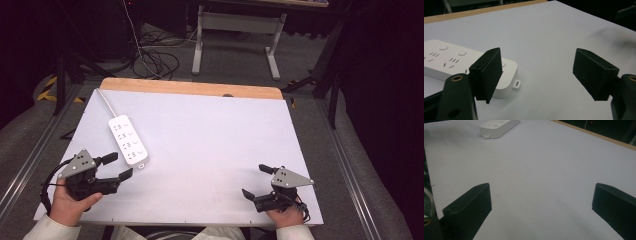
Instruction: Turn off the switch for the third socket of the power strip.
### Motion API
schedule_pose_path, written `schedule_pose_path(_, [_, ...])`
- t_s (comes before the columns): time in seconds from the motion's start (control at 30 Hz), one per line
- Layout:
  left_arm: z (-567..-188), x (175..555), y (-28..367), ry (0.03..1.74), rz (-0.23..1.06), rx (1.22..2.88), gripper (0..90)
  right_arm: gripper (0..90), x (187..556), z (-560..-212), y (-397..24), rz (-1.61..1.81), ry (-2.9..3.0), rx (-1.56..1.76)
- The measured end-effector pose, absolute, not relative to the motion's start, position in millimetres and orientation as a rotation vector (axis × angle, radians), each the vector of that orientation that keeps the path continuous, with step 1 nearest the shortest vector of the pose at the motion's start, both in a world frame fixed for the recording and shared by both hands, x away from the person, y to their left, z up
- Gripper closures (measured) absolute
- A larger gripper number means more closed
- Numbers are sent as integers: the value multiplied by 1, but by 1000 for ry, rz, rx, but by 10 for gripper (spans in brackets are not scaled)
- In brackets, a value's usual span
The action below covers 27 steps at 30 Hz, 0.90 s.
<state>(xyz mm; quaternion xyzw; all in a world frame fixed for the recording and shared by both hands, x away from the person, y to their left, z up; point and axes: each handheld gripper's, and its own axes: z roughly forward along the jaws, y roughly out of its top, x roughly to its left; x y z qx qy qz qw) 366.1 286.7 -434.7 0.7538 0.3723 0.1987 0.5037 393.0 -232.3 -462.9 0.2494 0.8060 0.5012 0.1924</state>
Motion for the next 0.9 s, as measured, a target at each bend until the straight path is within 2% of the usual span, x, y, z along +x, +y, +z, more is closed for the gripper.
schedule_pose_path(0.4, [-453,360,295,914,470,1874,261,29,393,-463,-233,1410,2260,696])
schedule_pose_path(0.63, [-465,359,301,932,449,1852,260,29,393,-463,-233,1407,2262,697])
schedule_pose_path(0.9, [-480,358,304,912,486,1923,241,29,393,-463,-233,1405,2265,699])
